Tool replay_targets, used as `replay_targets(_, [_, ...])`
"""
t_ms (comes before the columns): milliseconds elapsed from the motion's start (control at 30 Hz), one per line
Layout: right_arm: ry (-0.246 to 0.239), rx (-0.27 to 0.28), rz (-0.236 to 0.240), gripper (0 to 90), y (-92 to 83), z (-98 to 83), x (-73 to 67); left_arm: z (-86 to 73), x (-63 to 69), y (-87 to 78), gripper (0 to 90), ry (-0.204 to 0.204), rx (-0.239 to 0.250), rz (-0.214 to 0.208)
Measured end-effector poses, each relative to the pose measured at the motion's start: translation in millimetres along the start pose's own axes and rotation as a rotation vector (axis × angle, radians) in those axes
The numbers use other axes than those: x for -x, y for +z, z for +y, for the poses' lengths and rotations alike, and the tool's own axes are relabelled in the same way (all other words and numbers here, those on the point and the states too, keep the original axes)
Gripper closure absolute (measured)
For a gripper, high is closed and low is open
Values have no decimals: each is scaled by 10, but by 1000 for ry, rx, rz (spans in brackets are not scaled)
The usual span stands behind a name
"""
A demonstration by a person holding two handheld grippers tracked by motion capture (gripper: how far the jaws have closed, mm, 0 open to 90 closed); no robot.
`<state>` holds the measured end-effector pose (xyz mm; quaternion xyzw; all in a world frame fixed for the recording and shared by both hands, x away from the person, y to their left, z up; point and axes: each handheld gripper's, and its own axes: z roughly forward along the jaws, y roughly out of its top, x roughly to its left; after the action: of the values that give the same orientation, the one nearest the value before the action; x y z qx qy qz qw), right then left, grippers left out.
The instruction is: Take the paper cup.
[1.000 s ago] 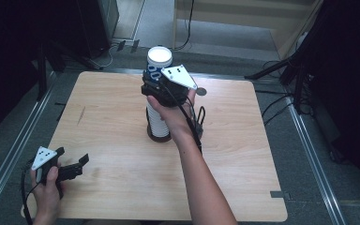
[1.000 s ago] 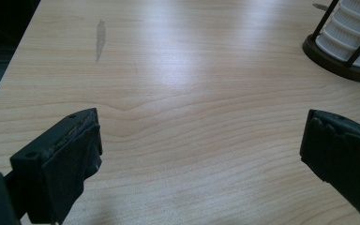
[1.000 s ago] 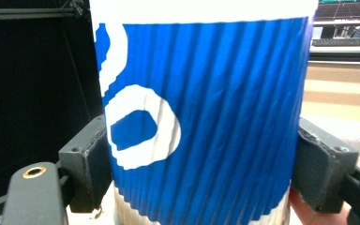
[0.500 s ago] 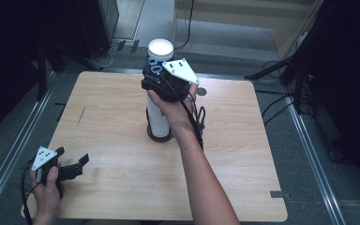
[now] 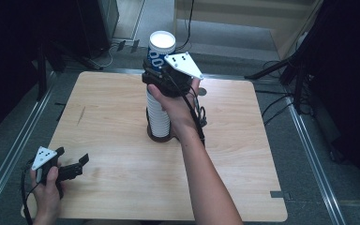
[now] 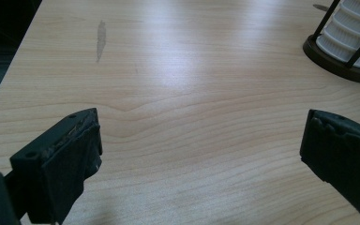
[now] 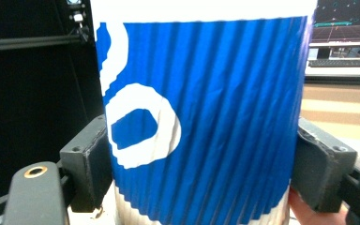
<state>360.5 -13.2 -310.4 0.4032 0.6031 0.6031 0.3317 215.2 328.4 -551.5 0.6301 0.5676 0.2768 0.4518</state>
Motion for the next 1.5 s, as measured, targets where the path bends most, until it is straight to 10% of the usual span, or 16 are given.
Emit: replay_targets(1500, [44, 27, -137, 194, -501, 80, 666, -1, 19, -1, 1, 14, 1, 15])
